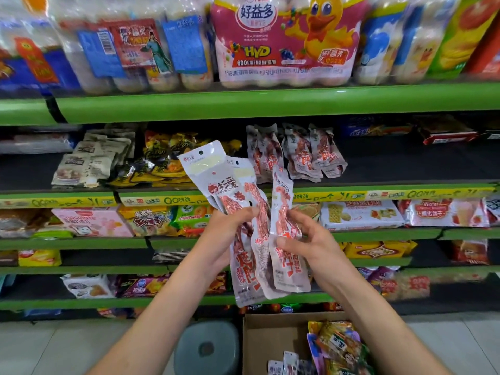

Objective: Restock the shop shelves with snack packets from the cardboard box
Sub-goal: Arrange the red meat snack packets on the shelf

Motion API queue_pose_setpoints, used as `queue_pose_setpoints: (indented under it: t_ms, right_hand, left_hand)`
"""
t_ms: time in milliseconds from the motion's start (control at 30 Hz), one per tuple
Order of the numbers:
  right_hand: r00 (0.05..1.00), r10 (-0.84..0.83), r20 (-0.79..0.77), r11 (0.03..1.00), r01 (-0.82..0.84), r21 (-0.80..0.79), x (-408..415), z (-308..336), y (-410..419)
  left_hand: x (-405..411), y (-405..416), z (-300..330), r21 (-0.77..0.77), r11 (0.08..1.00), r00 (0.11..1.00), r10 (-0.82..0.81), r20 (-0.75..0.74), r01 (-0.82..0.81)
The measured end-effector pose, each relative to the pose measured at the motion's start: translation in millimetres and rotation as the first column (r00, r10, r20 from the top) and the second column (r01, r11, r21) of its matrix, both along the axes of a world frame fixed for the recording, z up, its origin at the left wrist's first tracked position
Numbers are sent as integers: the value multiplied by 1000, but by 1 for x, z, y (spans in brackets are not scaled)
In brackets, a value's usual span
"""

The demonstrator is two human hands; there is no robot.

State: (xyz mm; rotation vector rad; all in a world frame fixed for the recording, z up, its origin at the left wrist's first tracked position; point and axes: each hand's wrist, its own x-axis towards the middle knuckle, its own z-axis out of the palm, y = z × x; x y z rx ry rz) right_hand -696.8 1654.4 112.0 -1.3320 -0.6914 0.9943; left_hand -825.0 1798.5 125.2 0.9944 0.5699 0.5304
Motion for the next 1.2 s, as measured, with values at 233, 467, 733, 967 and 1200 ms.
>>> queue_pose_setpoints:
  t_ms: [233,467,733,967,1200]
  right_hand:
    - [999,-33,-38,999,33,-3,-2,6,0]
    - [1000,9,-8,1000,-8,10,-5,9,2]
    - [991,39,-124,999,-35,32,-7,15,2]
    - [979,-23,-201,1000,23,-2,-1,12,0]
    - [966,-25,-256,1000,21,-19,3,9,-3]
  left_hand:
    - [-1,0,0,-142,985,996,-91,20,93]
    - [0,-1,2,-80,982,985,-169,32,171]
    - [-3,7,2,-65,989,990,-129,57,133]
    - [-8,18,4,-55,998,999,26,-48,-28]
    - [-13,23,2,28,997,996,69,-52,-68]
